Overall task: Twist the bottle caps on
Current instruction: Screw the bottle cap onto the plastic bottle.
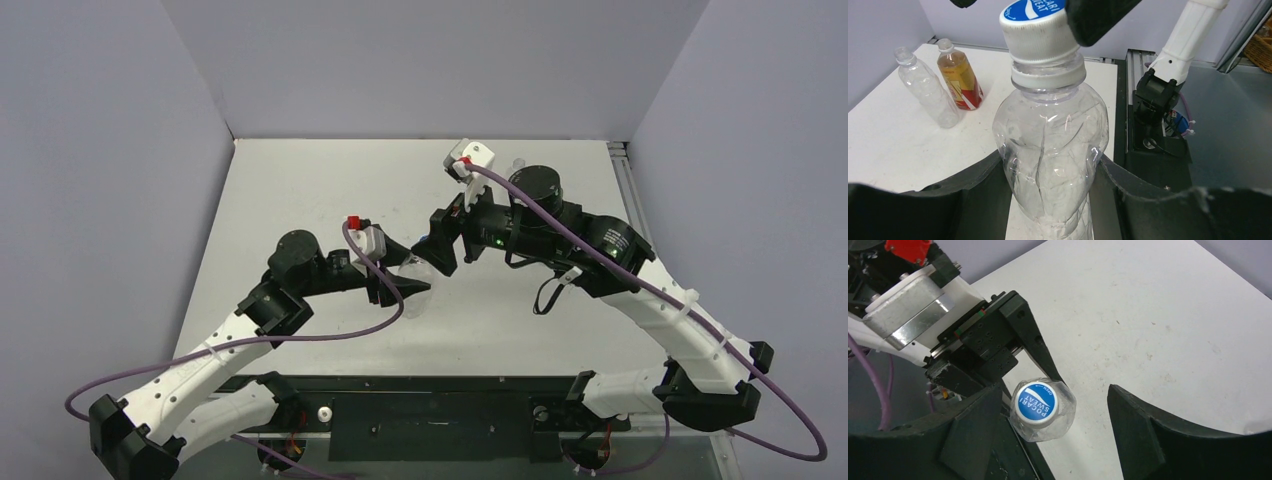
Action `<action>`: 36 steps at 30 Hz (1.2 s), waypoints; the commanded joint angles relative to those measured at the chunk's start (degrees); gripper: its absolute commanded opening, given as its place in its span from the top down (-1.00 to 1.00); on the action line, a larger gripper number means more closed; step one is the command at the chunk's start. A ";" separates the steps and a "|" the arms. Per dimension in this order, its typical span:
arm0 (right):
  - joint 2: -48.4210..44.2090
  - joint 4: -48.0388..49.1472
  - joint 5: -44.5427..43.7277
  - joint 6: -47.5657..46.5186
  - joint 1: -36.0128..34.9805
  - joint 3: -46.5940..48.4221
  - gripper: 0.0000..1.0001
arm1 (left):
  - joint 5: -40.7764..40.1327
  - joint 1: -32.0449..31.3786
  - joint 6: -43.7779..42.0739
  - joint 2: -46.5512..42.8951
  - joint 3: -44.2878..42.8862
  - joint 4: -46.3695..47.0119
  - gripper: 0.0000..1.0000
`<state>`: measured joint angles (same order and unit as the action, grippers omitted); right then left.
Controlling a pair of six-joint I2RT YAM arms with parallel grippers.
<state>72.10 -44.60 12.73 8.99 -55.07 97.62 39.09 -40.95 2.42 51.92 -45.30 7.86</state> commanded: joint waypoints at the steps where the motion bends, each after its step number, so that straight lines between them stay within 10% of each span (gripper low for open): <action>1: 0.11 1.73 -5.54 2.28 0.97 0.62 -0.47 | -3.04 -0.32 -1.92 0.09 -0.19 1.34 1.00; 36: 5.39 -8.95 -21.30 21.47 2.83 8.42 -0.40 | -17.03 -2.83 -10.84 1.87 1.78 -0.87 1.00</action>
<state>76.23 -51.79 -4.73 27.42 -50.22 102.35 26.74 -42.68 -5.13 53.49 -42.63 7.73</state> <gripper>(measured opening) 0.714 0.459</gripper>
